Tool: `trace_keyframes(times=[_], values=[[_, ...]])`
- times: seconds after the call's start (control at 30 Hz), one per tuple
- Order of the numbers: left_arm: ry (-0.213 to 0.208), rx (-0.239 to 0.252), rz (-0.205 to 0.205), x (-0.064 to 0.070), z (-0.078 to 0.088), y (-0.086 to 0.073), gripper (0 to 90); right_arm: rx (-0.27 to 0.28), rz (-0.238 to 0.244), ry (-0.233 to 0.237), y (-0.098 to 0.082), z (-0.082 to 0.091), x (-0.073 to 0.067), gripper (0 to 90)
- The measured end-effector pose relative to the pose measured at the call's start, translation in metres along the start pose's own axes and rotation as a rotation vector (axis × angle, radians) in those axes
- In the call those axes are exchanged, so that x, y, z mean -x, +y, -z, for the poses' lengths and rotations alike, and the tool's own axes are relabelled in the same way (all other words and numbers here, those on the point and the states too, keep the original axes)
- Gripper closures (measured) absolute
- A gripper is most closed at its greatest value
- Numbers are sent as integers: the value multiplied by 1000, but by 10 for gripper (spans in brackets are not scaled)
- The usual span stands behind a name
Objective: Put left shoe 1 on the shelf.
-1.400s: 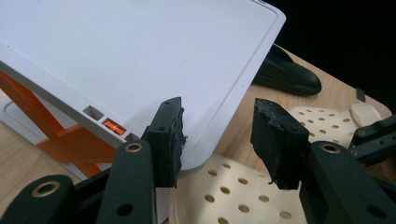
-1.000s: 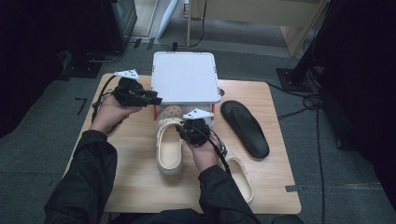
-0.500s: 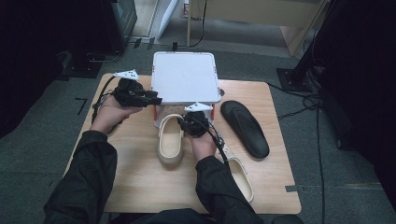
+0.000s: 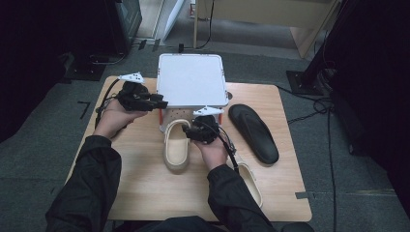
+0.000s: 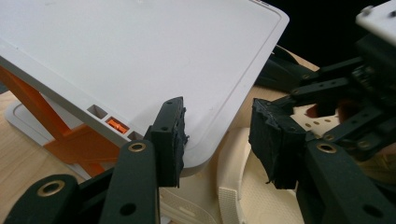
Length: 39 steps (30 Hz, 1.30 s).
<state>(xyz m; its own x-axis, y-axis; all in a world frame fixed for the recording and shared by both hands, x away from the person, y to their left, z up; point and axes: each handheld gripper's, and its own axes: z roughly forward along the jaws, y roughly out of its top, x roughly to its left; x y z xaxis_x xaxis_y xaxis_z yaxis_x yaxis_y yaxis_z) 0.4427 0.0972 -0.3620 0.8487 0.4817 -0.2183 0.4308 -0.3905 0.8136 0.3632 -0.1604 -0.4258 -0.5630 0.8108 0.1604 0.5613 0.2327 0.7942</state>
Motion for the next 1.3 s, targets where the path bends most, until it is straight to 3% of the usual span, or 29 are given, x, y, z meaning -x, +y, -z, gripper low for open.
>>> trace_keyframes(times=[0.13,0.23,0.4,0.67,1.0,1.3], values=[[3,0,-1,0,0,0,558,22,4,20,1,20,-4,538],[1,2,2,0,0,0,558,24,10,64,-7,35,-13,620],[6,2,0,1,0,0,559,6,20,94,-22,40,-23,660],[19,1,-3,2,0,-1,596,9,43,121,-50,41,-41,741],[14,6,-1,2,0,-1,596,-57,58,181,-84,32,-66,804],[9,12,2,1,0,-2,596,-118,55,224,-104,22,-72,821]])
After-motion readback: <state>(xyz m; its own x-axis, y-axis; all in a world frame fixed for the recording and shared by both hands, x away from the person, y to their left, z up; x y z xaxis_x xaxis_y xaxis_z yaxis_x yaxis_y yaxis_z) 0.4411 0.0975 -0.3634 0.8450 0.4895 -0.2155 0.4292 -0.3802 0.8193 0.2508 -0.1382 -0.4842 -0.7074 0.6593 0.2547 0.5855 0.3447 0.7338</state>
